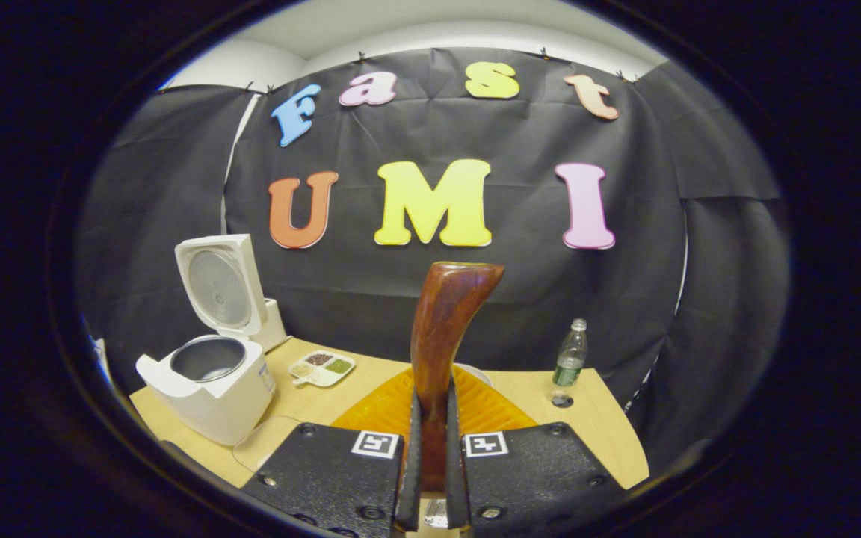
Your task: Close the left gripper, press the button to open the rice cooker; take a wooden spoon from the chopstick holder with the right hand, scoop a spoonful of rice and pour it into the rice cooker, then put the wooden spoon back into the chopstick holder.
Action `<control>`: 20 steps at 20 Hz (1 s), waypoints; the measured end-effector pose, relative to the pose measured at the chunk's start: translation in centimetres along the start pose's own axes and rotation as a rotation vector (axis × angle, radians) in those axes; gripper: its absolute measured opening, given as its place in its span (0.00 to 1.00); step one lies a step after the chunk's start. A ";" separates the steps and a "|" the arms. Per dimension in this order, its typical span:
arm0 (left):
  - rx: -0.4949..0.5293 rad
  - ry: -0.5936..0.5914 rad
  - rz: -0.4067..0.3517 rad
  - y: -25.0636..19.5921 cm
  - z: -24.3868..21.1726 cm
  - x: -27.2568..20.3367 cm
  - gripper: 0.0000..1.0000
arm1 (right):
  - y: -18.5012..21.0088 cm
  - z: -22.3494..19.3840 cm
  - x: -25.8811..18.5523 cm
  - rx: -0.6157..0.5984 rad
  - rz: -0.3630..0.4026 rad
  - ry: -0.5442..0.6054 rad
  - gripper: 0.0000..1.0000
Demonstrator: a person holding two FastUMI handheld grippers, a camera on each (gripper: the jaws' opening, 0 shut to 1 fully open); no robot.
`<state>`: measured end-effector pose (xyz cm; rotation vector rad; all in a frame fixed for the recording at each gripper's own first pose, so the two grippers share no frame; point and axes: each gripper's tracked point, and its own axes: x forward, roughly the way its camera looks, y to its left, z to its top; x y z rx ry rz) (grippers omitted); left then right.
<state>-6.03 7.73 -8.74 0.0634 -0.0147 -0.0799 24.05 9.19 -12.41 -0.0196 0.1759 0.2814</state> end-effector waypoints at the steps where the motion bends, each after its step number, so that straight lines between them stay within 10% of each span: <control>1: 0.001 -0.001 -0.002 -0.1 0.0 -0.1 0.94 | -0.8 -0.9 -0.1 0.020 -0.018 0.013 0.19; 12: 0.001 0.004 -0.011 -0.4 -0.3 0.6 0.94 | -4.5 -6.5 -0.8 0.183 -0.020 0.021 0.21; 15: 0.001 0.011 -0.003 -0.1 -0.6 1.3 0.94 | -7.5 -6.0 -2.1 0.124 -0.123 -0.015 0.80; 20: -0.016 0.017 0.032 0.7 -0.3 2.7 0.94 | -8.1 -4.5 -6.6 0.115 -0.194 -0.076 0.94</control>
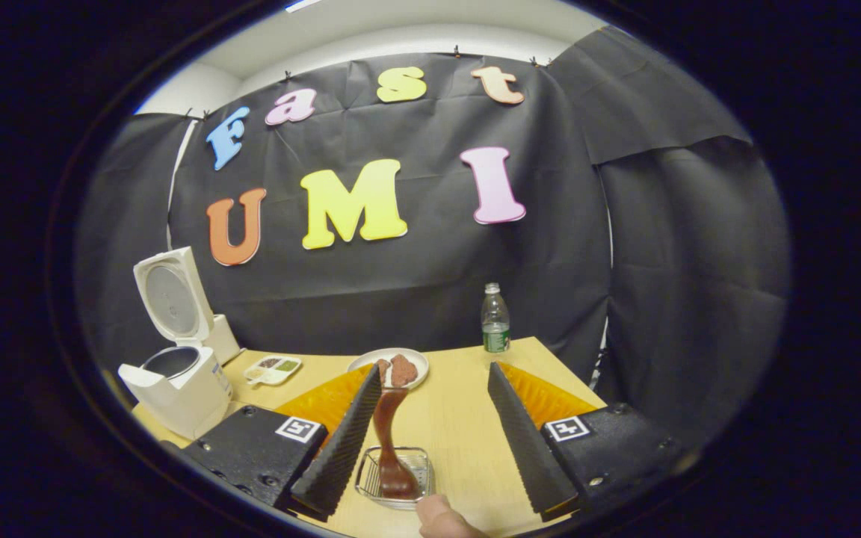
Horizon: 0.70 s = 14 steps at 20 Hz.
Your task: Close the left gripper, press the button to open the rice cooker; take a wooden spoon from the chopstick holder with the right hand, scoop a spoonful of rice and pour it into the rice cooker, then put the wooden spoon back into the chopstick holder.
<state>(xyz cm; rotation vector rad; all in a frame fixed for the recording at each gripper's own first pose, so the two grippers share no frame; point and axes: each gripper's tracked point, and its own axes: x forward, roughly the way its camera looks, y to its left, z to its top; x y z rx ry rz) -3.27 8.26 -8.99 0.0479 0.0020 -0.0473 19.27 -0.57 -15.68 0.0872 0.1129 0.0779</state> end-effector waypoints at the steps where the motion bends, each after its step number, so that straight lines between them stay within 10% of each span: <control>1: -0.002 0.001 0.008 0.3 0.1 0.3 0.94 | 0.1 0.7 -1.1 -0.006 -0.005 -0.019 0.92; 14: -0.013 -0.021 0.122 7.9 4.7 6.8 0.94 | 2.5 4.6 -12.9 -0.068 0.075 -0.098 0.95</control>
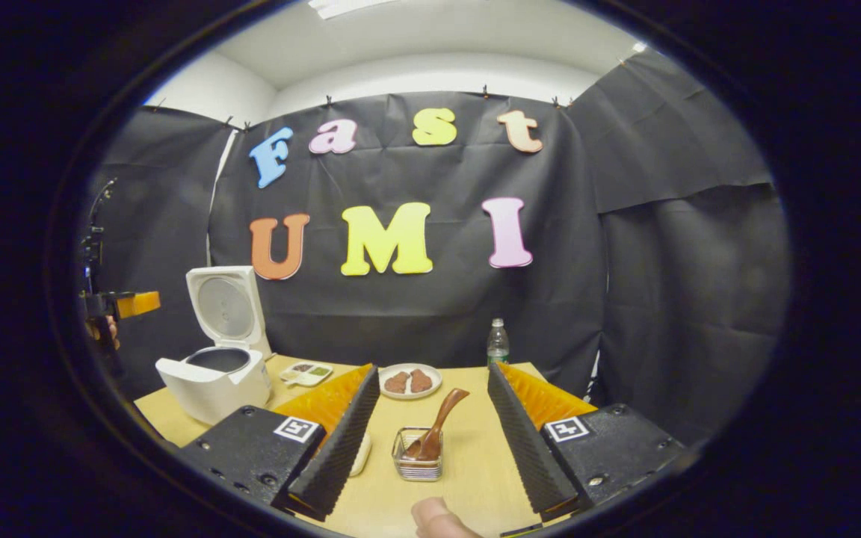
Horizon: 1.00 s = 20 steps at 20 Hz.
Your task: Close the left gripper, press the button to open the rice cooker; take a wooden spoon from the chopstick holder with the right hand, scoop a spoonful of rice and pour it into the rice cooker, then put the wooden spoon back into the chopstick holder.
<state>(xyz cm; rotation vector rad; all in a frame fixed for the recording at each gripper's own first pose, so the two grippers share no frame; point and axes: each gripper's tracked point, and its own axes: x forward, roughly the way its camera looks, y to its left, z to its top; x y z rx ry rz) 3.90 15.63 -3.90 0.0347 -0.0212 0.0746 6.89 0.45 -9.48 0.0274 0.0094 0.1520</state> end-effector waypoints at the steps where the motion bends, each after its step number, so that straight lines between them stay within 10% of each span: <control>1: 0.017 -0.003 0.002 0.3 0.6 0.9 0.94 | -0.2 0.2 -0.6 0.007 0.005 -0.008 0.95; 20: 0.010 -0.096 -0.003 3.8 10.0 19.9 0.94 | -2.1 3.2 -2.6 0.049 -0.004 -0.141 0.94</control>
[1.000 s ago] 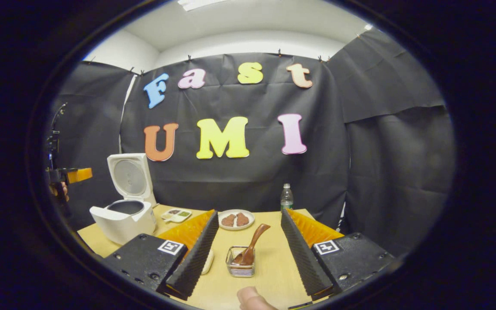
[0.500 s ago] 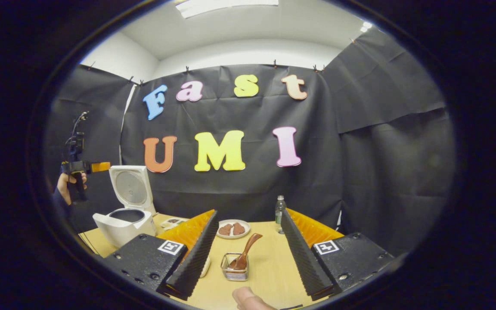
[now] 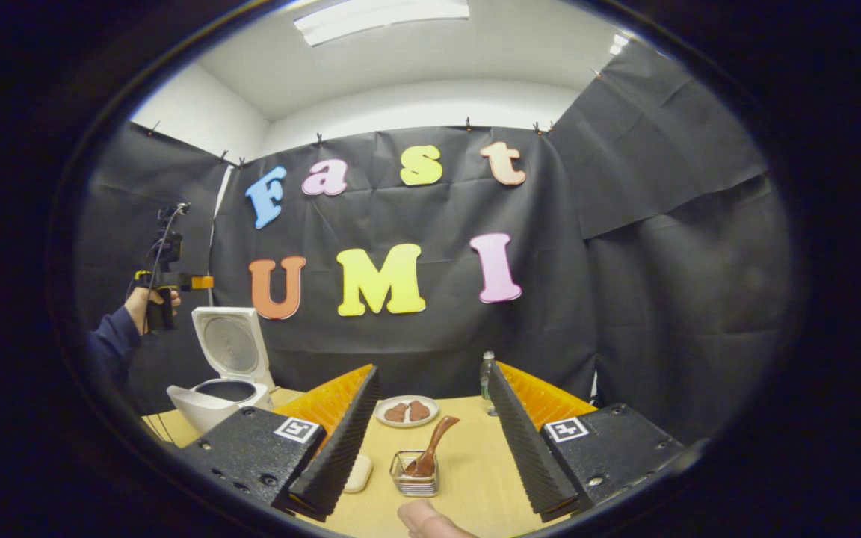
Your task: Close the left gripper, press the button to open the rice cooker; take a wooden spoon from the chopstick holder with the right hand, scoop a spoonful of rice and pour it into the rice cooker, then put the wooden spoon back into the chopstick holder.
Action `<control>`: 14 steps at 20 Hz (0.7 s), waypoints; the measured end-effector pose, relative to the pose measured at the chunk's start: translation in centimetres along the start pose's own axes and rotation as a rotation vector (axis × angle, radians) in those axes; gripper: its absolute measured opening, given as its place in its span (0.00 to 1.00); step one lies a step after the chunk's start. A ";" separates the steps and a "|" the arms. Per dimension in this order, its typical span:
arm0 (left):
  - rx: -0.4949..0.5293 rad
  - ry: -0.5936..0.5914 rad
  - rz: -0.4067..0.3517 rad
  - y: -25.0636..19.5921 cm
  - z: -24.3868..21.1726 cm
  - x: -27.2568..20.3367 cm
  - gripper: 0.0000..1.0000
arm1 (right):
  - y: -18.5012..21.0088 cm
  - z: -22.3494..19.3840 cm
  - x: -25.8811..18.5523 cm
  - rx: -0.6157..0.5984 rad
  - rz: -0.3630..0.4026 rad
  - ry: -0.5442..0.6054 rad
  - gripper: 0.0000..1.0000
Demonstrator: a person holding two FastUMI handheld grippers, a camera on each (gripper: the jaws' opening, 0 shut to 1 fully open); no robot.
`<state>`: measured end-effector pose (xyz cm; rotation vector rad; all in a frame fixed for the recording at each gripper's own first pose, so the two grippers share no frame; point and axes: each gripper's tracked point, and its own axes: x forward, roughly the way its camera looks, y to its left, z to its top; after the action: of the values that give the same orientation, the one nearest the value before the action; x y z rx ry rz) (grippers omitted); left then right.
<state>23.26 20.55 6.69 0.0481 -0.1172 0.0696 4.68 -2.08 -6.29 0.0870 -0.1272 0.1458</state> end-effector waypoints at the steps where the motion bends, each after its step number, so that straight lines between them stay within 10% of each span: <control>1: 0.001 0.006 -0.001 0.0 -0.6 1.4 0.94 | -0.2 0.1 0.0 0.007 -0.007 -0.007 0.94; 14: -0.014 0.136 0.023 1.7 -7.2 8.9 0.99 | 0.4 -1.9 -0.9 -0.014 -0.062 0.016 0.94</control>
<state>32.73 23.15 0.70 0.0281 0.0180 0.0944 3.97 -1.60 -8.26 0.0762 -0.1097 0.0832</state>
